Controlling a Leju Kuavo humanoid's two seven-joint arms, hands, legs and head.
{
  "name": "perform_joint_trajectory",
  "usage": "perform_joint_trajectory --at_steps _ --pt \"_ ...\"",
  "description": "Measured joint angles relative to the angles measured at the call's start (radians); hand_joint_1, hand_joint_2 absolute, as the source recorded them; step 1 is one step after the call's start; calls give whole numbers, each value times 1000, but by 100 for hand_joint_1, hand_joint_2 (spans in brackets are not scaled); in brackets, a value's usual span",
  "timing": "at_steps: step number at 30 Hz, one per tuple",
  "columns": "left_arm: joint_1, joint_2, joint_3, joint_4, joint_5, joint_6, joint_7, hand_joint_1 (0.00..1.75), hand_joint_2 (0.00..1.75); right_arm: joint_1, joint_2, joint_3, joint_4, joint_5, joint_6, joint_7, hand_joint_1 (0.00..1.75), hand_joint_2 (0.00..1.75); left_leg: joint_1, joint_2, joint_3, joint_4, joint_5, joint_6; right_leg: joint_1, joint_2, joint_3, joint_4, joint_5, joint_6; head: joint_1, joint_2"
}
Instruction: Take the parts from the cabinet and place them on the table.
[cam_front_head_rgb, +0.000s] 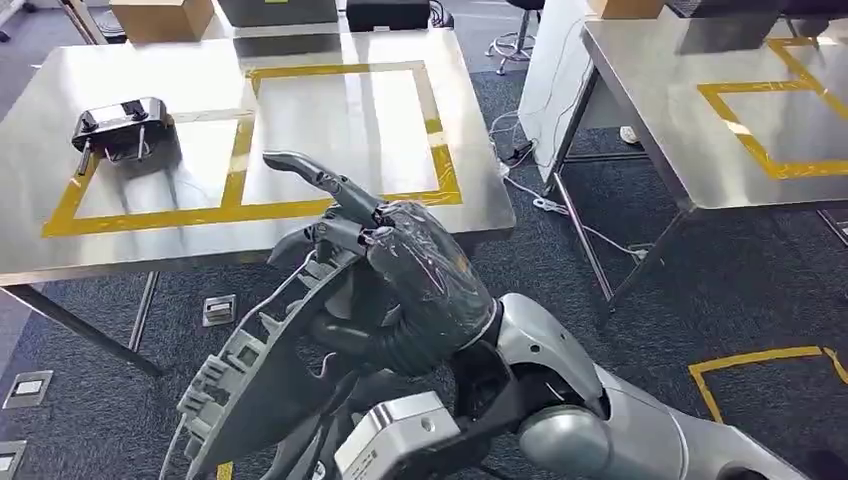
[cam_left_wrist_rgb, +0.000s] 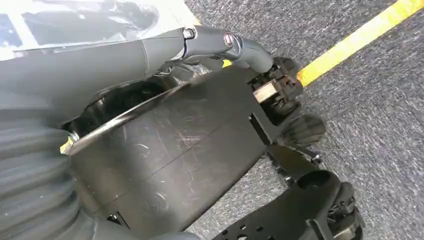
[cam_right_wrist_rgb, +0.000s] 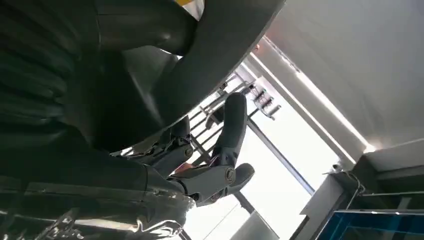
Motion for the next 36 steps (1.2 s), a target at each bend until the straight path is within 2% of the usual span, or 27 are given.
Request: perform_joint_trajectory --at_steps 1,2,4,5,6,7,9,10,12,13,15,16,17,19,20,21,22,24,25,26,27,30,31,32,34,35,36 --pt "-1 0 0 0 0 0 0 0 175 -3 0 -1 0 0 -1 -1 175 175 3 -1 2 -3 0 4 -1 28 -22 43 -25 -1 3 0" --pt "-3 -1 0 0 -1 0 0 0 175 -3 0 -2 0 0 -1 0 175 175 3 -3 2 -3 0 5 -1 41 -58 115 -61 -1 9 0" --pt "-3 -3 0 0 -1 0 0 0 175 4 -1 -1 3 0 -1 0 175 175 2 -9 3 -2 -3 7 0 44 -146 274 -118 0 14 0" --pt "-2 -3 0 0 -1 0 1 0 175 5 -2 0 5 0 -1 0 175 175 1 -13 4 -1 -4 7 0 44 -170 306 -113 -1 14 0" --pt "-2 -2 0 0 -1 0 2 0 175 6 -2 0 6 0 -1 0 175 175 2 -18 7 0 -7 4 0 44 -166 283 -82 -3 14 0" --pt "-2 -3 0 0 -1 0 2 0 175 5 -3 0 6 0 -1 0 175 175 2 -23 12 1 -10 2 0 44 -141 220 -37 -6 15 0" --pt "-2 -4 0 -1 -1 0 2 0 175 3 -3 0 6 0 -1 0 175 175 2 -31 24 4 -22 -5 0 48 -62 35 66 -18 18 0" --pt "-2 -5 0 -2 -1 1 2 0 175 3 -3 0 6 0 -1 0 175 175 -2 -31 24 4 -25 -12 6 56 -44 12 45 -23 16 0" --pt "-3 -4 0 -3 -1 0 3 0 175 2 -2 -1 8 0 -1 0 175 175 2 -34 22 4 -27 -24 9 54 -41 -4 41 -28 13 0" --pt "-2 -4 0 -4 -1 0 3 0 175 2 -2 -2 8 0 -1 0 175 175 4 -34 24 0 -29 -31 11 54 -41 -2 36 -35 15 0" --pt "-3 -3 0 -5 -2 0 3 0 175 1 2 -5 8 0 -1 0 175 175 4 -31 23 2 -40 -42 0 52 -26 -18 38 -42 14 0" --pt "-4 -3 0 -6 -6 0 3 0 175 -1 3 -6 9 1 -1 0 175 175 3 -25 17 33 -54 -47 0 49 -15 -22 34 -48 6 0" --pt "-5 -3 0 -6 -6 -2 3 0 175 -7 3 -6 9 3 -1 3 175 175 5 -24 -16 105 -86 -51 0 45 -8 -22 29 -55 -1 0" --pt "-3 -2 0 -6 -11 -1 0 0 175 -9 3 -5 13 6 0 13 175 175 8 -24 -102 267 -140 -56 1 42 4 -22 17 -56 -5 0" --pt "-8 -2 1 -7 -11 0 0 0 175 -9 3 -5 14 10 1 19 175 175 8 -24 -128 305 -138 -60 1 41 11 -21 11 -55 -6 0" --pt "-10 0 1 -7 -11 -1 0 0 175 -10 3 -5 16 14 2 24 175 175 10 -24 -132 297 -111 -61 0 40 19 -19 4 -53 -7 0" --pt "-9 0 1 -7 -12 -1 0 0 175 -14 3 -6 17 16 2 29 175 175 12 -23 -118 250 -62 -62 -1 41 29 -17 -5 -50 -8 0" --pt "-5 1 1 -7 -16 -2 3 0 175 -29 3 -9 18 17 3 49 175 175 18 -14 -61 78 51 -64 -5 41 51 -4 -31 -40 -10 0" --pt "-3 -1 0 -8 -16 -3 3 0 175 -38 3 -10 20 17 5 60 175 175 10 -10 -52 86 30 -63 1 41 51 -5 -38 -31 -12 0" --pt "-4 -1 1 -8 -16 -4 3 0 175 -49 3 -13 21 16 8 69 175 175 8 -12 -37 61 23 -54 2 42 49 5 -42 -25 -16 0" --pt "-5 -1 1 -8 -16 -6 5 0 175 -62 2 -16 22 14 11 80 175 175 8 -13 -31 42 -4 -41 3 40 39 6 -41 -21 -16 0" --pt "-5 -3 1 -9 -16 -6 5 0 175 -92 2 -24 27 11 19 107 175 175 14 -20 -33 42 -10 -22 1 35 35 6 -53 -8 -5 0" --pt "-6 -3 1 -8 -17 -6 5 0 175 -104 2 -27 29 10 21 113 175 175 14 -21 -30 42 -13 -16 0 39 23 38 -63 -6 -3 0" --pt "-8 -3 1 -9 -17 -8 5 0 175 -116 1 -31 31 2 22 120 175 175 13 -21 -28 42 -16 -11 1 40 -12 100 -85 -5 3 0" --pt "-9 -4 1 -9 -18 -18 5 0 175 -132 0 -37 37 -5 23 132 175 175 10 -21 -25 42 -22 -3 1 40 -117 263 -135 -3 9 0" --pt "-8 -3 1 -9 -18 -21 5 0 175 -137 -1 -38 42 -7 26 137 175 175 7 -21 -22 42 -26 -1 1 40 -163 322 -138 -4 11 0" --pt "-8 -3 1 -9 -19 -22 5 0 175 -140 -3 -38 47 -9 28 142 175 175 4 -24 -17 42 -30 1 3 40 -182 326 -114 -9 13 0"
